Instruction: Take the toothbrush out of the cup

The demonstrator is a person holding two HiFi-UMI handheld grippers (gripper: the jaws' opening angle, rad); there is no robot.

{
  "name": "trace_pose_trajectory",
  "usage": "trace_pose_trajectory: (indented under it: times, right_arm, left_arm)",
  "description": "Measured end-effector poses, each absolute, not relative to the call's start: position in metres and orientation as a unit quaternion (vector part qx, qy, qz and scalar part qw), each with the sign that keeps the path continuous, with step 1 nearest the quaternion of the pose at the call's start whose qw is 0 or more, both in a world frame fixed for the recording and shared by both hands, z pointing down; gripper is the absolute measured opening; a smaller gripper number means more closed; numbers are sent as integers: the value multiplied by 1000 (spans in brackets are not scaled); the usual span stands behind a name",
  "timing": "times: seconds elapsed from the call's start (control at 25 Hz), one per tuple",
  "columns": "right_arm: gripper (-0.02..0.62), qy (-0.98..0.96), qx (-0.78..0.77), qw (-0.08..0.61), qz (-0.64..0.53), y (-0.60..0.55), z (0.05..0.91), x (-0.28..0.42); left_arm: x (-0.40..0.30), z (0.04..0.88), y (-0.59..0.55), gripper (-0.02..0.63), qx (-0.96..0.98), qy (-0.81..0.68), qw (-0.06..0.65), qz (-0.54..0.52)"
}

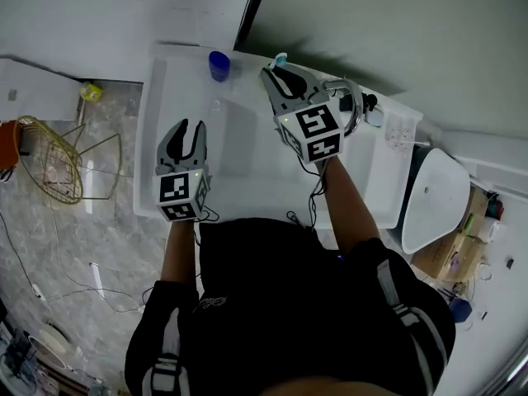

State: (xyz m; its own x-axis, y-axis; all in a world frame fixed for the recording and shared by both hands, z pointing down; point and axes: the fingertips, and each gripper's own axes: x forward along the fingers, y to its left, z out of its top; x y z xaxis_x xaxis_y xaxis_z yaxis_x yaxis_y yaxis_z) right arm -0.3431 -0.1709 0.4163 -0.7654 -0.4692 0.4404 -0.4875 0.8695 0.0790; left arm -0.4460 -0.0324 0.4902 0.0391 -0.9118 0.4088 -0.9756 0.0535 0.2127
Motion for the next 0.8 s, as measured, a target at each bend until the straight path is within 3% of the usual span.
trace_pose_trajectory:
  times: [0.8]
  right_arm:
    - [52,-953,100,242,151,-53,479,-432]
  left_arm:
    - [-495,512,75,137,590,-762,255,83]
